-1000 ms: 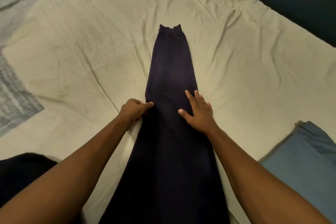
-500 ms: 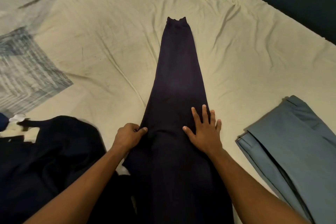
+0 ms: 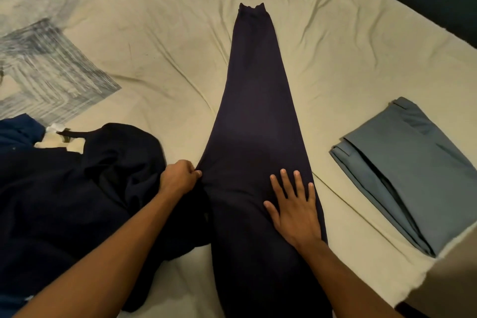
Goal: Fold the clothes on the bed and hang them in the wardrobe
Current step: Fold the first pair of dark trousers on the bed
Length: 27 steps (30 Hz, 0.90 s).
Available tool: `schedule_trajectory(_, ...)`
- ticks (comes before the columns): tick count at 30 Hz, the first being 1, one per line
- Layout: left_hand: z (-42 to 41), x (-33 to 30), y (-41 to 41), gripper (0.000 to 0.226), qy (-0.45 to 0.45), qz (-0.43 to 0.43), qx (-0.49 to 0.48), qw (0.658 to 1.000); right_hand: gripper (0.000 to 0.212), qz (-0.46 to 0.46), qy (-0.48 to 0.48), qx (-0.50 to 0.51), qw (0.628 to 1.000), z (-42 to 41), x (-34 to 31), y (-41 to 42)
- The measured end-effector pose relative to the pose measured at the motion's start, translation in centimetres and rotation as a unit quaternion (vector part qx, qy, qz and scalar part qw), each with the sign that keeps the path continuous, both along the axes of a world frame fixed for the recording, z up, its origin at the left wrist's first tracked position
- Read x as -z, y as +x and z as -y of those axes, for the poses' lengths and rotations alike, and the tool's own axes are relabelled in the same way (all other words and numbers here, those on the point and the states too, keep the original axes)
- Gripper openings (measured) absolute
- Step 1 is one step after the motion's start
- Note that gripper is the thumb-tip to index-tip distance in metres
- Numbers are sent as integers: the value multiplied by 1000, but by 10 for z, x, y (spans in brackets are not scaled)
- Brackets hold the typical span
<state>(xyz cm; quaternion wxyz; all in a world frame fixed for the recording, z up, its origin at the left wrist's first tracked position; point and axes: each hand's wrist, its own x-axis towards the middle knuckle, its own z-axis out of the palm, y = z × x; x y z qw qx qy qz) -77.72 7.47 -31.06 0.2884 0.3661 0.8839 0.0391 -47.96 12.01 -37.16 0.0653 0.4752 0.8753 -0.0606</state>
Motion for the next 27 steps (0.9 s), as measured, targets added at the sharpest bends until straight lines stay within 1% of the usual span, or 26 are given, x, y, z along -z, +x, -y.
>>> schedule_trajectory(1,3,-2,7,22,14,-54,23,998,71,4,-3,2,1000,3,-2,2)
schedule_trajectory(2,5,-4,16,22,50,-111,48,991,72,7,-6,7,1000,6,-5,2)
schedule_trajectory(3,8,-6,28,25,105,-156,77,979,73,7,-7,11,1000,11,-8,1)
schedule_trajectory(4,12,-7,43,31,161,-179,117,964,74,4,-9,11,1000,16,-10,0)
schedule_trajectory(5,17,-9,60,40,198,-177,173,948,75,0,-11,5,1000,22,-13,0)
schedule_trajectory(6,24,-6,76,53,197,-156,242,937,76,-4,-14,-9,1000,29,-14,0)
schedule_trajectory(7,34,-1,89,68,152,-130,305,931,75,-5,-19,-24,1000,37,-14,2)
schedule_trajectory(8,46,5,95,84,82,-118,348,926,75,-6,-22,-33,999,45,-14,6)
schedule_trajectory(9,58,10,94,100,14,-116,363,924,75,-5,-26,-34,999,52,-12,12)
schedule_trajectory(10,71,17,89,118,-24,-119,356,926,76,0,-31,-29,999,59,-11,20)
schedule_trajectory(11,82,23,82,132,-41,-125,343,930,78,5,-34,-23,999,63,-9,28)
schedule_trajectory(12,88,27,75,139,-52,-130,334,932,79,10,-36,-19,999,65,-9,35)
schedule_trajectory(14,92,28,68,141,-75,-129,332,931,81,14,-40,-14,999,69,-10,47)
schedule_trajectory(17,91,21,73,130,-97,-138,328,929,81,11,-59,-10,998,77,-16,60)
schedule_trajectory(18,92,19,77,126,-82,-138,327,931,81,11,-60,-13,998,80,-17,65)
schedule_trajectory(20,101,15,87,116,2,-146,347,927,79,11,-56,-26,998,86,-20,75)
schedule_trajectory(22,116,14,105,105,100,-139,387,906,76,9,-50,-45,998,89,-26,81)
schedule_trajectory(23,125,17,117,101,118,-122,408,897,74,8,-50,-57,997,92,-29,83)
schedule_trajectory(24,134,20,129,100,119,-104,427,890,72,5,-53,-72,996,94,-30,85)
schedule_trajectory(27,164,35,154,105,79,-82,452,885,71,20,-71,-107,992,107,-28,97)
